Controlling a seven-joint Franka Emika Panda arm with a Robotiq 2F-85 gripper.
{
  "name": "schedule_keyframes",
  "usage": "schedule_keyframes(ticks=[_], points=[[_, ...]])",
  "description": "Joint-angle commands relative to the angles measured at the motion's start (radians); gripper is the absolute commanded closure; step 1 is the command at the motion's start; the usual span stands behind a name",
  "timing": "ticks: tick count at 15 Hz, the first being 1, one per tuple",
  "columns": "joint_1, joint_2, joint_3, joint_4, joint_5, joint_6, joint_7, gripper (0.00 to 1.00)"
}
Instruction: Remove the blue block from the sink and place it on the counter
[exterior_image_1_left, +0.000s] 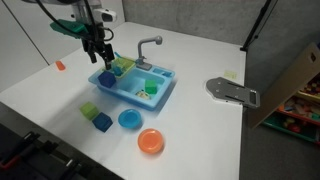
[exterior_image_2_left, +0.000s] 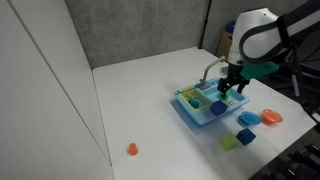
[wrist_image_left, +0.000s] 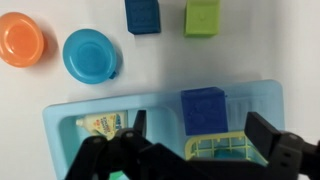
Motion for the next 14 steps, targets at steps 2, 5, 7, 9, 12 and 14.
schedule_keyframes(ticks=[2, 5, 7, 9, 12, 14], points=[[-0.043, -0.141, 0.018, -0.008, 0.011, -0.148, -0.012, 0.00], [-0.062, -0.248, 0.025, -0.027, 0.016, -0.202, -0.034, 0.00], [-0.074, -0.316, 0.029, -0.032, 0.025, -0.246, -0.069, 0.00], [-0.083, -0.380, 0.030, -0.034, 0.038, -0.298, -0.111, 0.00], [-0.094, -0.473, 0.029, -0.038, 0.051, -0.373, -0.144, 0.00], [-0.100, -0.519, 0.028, -0.039, 0.052, -0.407, -0.155, 0.00]])
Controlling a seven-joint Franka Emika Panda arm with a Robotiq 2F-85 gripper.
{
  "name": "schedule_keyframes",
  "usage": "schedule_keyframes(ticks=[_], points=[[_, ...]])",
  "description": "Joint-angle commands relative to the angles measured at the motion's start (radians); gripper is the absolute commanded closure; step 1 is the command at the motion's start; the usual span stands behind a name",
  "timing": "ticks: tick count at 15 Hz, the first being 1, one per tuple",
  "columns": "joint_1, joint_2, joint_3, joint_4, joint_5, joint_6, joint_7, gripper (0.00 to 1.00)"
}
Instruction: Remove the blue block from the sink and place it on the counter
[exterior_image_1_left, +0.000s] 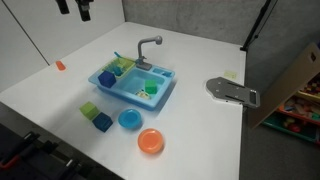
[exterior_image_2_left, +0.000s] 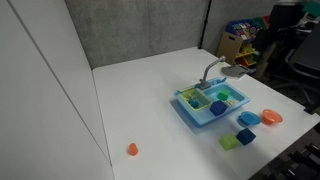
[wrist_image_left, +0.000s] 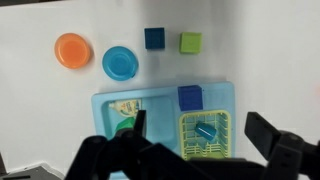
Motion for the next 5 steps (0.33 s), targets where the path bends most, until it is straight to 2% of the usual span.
schedule_keyframes(ticks=[1, 5], points=[[-0.026, -0.095, 0.011, -0.026, 0.022, -0.052, -0.041, 0.00], [-0.029, -0.086, 0.020, -0.011, 0.007, -0.053, -0.022, 0.00]])
